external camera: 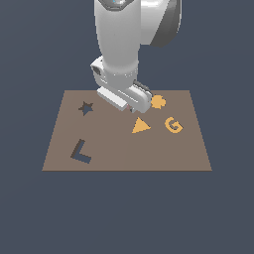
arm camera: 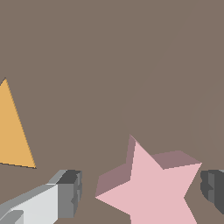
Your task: Insert a designated object into the corresponding slot on a board.
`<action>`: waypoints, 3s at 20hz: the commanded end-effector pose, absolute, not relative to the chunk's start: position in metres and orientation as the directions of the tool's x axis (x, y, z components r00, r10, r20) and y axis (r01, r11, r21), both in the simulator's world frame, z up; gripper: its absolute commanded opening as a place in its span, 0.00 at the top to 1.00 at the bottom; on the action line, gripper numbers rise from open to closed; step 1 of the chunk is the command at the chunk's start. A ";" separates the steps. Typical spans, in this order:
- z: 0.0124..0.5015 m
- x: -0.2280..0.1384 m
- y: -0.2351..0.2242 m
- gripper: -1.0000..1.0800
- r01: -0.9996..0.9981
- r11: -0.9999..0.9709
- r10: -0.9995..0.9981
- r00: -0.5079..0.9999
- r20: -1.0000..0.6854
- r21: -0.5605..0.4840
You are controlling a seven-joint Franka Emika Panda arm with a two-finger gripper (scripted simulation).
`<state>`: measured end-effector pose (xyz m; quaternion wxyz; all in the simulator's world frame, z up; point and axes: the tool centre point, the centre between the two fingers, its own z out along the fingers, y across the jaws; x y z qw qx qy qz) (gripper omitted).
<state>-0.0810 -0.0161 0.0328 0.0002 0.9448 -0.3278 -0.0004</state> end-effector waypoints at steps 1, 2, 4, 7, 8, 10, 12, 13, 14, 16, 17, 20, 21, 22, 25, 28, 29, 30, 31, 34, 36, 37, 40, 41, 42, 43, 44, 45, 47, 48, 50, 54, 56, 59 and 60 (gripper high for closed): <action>0.030 -0.081 -0.016 0.04 -0.620 -0.785 -0.620 0.785 0.000 0.000; 0.030 -0.081 -0.016 1.00 -0.620 -0.785 -0.620 0.785 0.000 0.000; 0.030 -0.081 -0.016 1.00 -0.620 -0.785 -0.620 0.785 0.000 0.000; 0.030 -0.081 -0.016 1.00 -0.620 -0.785 -0.620 0.785 0.000 0.000; 0.030 -0.081 -0.016 1.00 -0.620 -0.785 -0.620 0.785 0.000 0.000; 0.030 -0.081 -0.016 1.00 -0.620 -0.785 -0.620 0.785 0.000 0.000; 0.031 -0.081 -0.015 1.00 -0.619 -0.785 -0.619 0.785 0.000 -0.001; 0.031 -0.081 -0.015 1.00 -0.619 -0.785 -0.619 0.785 0.000 -0.001; 0.031 -0.081 -0.016 1.00 -0.620 -0.785 -0.620 0.785 0.000 -0.001; 0.031 -0.080 -0.016 1.00 -0.627 -0.779 -0.627 0.779 0.000 -0.001; 0.031 -0.079 -0.017 1.00 -0.632 -0.775 -0.632 0.775 0.000 -0.001; 0.031 -0.076 -0.020 1.00 -0.659 -0.753 -0.659 0.753 0.000 -0.001; 0.031 -0.075 -0.022 1.00 -0.670 -0.742 -0.670 0.742 0.000 -0.001; 0.031 -0.074 -0.024 1.00 -0.683 -0.730 -0.683 0.730 0.000 -0.001; 0.032 -0.069 -0.031 1.00 -0.730 -0.683 -0.730 0.683 0.001 -0.001; 0.033 -0.063 -0.040 1.00 -0.786 -0.619 -0.786 0.619 0.001 -0.002; 0.033 -0.061 -0.044 1.00 -0.806 -0.593 -0.806 0.593 0.001 -0.002; 0.034 -0.059 -0.048 1.00 -0.826 -0.564 -0.826 0.564 0.001 -0.002; 0.034 -0.057 -0.053 1.00 -0.846 -0.533 -0.846 0.533 0.001 -0.002; 0.035 -0.053 -0.068 1.00 -0.906 -0.423 -0.906 0.423 0.001 -0.002; 0.036 -0.050 -0.080 1.00 -0.942 -0.336 -0.942 0.336 0.001 -0.002; 0.037 -0.049 -0.086 1.00 -0.956 -0.293 -0.956 0.293 0.001 -0.002; 0.038 -0.049 -0.103 1.00 -0.985 -0.171 -0.985 0.171 0.001 -0.002; 0.038 -0.049 -0.107 1.00 -0.991 -0.134 -0.991 0.134 0.001 -0.002; 0.038 -0.050 -0.112 1.00 -0.995 -0.099 -0.995 0.099 0.001 -0.002; 0.039 -0.050 -0.116 1.00 -0.998 -0.066 -0.998 0.066 0.001 -0.002; 0.039 -0.051 -0.120 1.00 -0.999 -0.035 -0.999 0.035 0.001 -0.002; 0.039 -0.052 -0.124 1.00 -1.000 -0.006 -1.000 0.006 0.001 -0.002; 0.040 -0.054 -0.131 1.00 -0.999 0.046 -0.999 -0.046 0.001 -0.002; 0.040 -0.055 -0.134 1.00 -0.998 0.068 -0.998 -0.068 0.001 -0.002; 0.040 -0.056 -0.138 1.00 -0.994 0.107 -0.994 -0.107 0.001 -0.002; 0.041 -0.059 -0.145 1.00 -0.987 0.158 -0.987 -0.158 0.001 -0.002; 0.041 -0.060 -0.146 1.00 -0.985 0.170 -0.985 -0.170 0.001 -0.002; 0.041 -0.060 -0.146 1.00 -0.986 0.168 -0.986 -0.168 0.001 -0.002; 0.040 -0.060 -0.146 1.00 -0.986 0.168 -0.986 -0.168 0.001 -0.002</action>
